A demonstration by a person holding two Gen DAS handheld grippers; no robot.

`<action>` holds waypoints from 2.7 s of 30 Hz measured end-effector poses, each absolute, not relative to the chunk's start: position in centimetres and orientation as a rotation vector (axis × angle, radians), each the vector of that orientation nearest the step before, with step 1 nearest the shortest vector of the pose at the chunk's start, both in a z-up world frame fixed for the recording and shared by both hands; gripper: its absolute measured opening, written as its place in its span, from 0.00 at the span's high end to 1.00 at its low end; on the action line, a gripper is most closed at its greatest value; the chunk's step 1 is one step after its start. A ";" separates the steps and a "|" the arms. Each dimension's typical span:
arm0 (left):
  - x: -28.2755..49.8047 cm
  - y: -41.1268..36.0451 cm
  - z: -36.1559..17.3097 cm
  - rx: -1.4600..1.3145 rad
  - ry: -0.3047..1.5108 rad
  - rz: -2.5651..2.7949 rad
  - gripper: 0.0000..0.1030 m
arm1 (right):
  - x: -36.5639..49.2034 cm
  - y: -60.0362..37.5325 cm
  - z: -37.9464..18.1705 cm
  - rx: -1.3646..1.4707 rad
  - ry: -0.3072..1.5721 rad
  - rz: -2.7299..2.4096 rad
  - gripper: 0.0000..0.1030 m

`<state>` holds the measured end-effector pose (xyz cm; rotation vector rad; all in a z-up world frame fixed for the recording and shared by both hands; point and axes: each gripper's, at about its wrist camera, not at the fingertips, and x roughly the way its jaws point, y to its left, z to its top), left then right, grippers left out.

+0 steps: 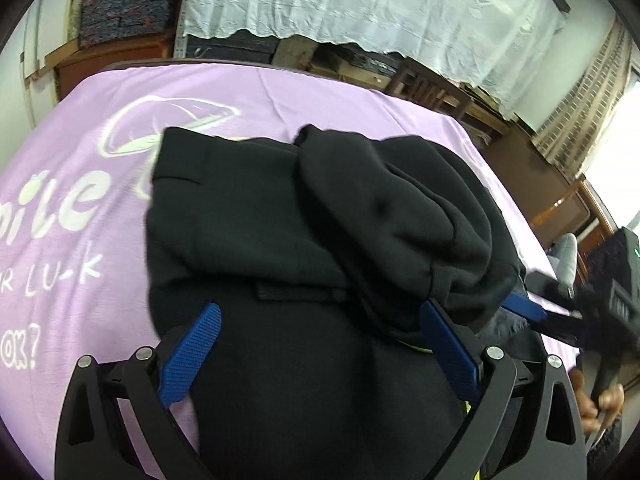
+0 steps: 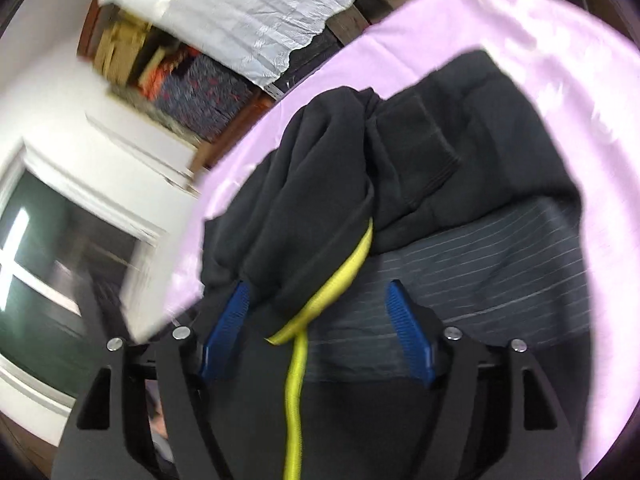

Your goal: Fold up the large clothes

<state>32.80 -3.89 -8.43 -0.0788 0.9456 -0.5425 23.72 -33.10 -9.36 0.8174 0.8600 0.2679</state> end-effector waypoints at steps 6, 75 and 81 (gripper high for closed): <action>33.2 -5.0 -8.9 -0.084 0.975 -0.532 0.04 | 25.3 -33.7 -11.2 0.956 0.864 0.323 0.44; 31.5 -10.0 -10.8 0.135 0.956 -0.508 0.06 | 23.6 -29.1 -8.5 0.528 0.944 0.328 0.74; 31.5 -9.9 -10.5 0.135 0.952 -0.511 0.06 | 23.8 -29.8 -8.9 0.579 0.942 0.348 0.74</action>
